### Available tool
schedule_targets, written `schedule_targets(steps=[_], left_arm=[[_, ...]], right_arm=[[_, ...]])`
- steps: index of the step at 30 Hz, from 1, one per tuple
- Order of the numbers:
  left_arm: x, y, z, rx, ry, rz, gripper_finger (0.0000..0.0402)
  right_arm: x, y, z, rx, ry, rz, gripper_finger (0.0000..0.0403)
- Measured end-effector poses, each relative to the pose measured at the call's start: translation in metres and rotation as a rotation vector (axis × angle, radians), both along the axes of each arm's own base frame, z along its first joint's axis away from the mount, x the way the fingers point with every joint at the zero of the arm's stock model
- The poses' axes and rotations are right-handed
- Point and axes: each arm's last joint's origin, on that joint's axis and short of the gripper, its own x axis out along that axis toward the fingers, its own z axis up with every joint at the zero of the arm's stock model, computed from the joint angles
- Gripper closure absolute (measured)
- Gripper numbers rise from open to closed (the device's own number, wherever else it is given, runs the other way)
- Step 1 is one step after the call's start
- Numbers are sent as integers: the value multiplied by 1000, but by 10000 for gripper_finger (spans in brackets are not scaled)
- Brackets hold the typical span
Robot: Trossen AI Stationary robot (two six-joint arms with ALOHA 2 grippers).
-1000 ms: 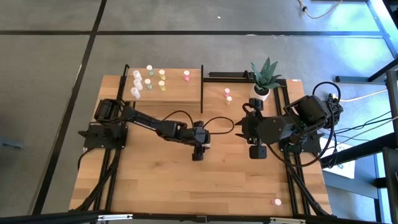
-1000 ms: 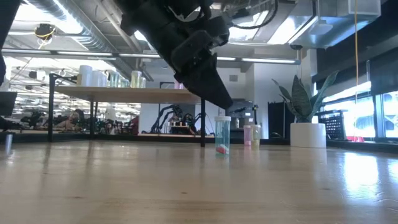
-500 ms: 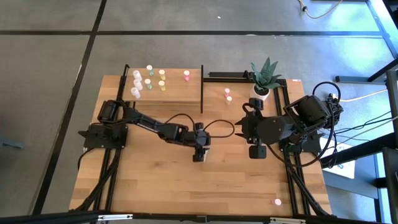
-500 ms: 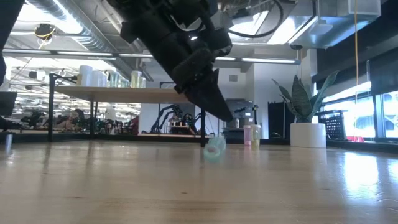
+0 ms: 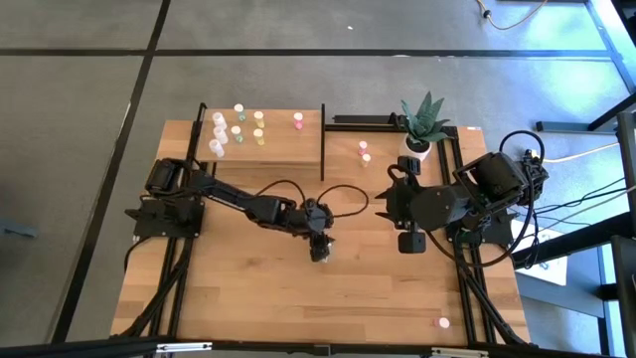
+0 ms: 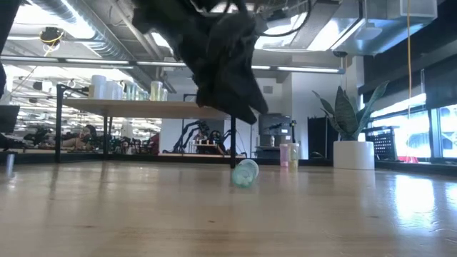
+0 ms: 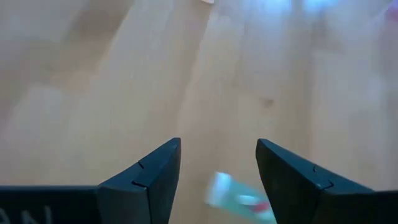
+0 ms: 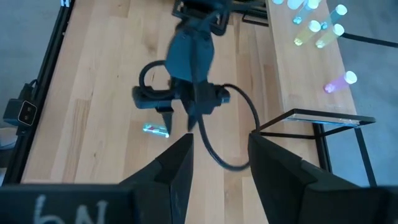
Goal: Pick and place medicine bottles onto shelf by color
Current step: Put the blue pill bottle aligned with the other blue pill bottle on the shelf
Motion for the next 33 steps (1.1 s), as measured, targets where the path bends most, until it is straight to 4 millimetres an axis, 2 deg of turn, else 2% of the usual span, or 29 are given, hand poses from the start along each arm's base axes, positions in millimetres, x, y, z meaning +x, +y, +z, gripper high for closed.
schedule_targets(steps=[6,13,19,33], left_arm=[[-7,-18,3,-323,-4,293,200],[-21,-30,-7,-412,92,556,200],[-26,-37,-10,-420,127,591,200],[-24,-36,-9,-425,97,605,200]], right_arm=[[0,0,0,0,0,0,249],[2,1,2,12,-25,0,249],[3,2,3,23,-46,0,249],[5,2,5,35,-70,0,249]])
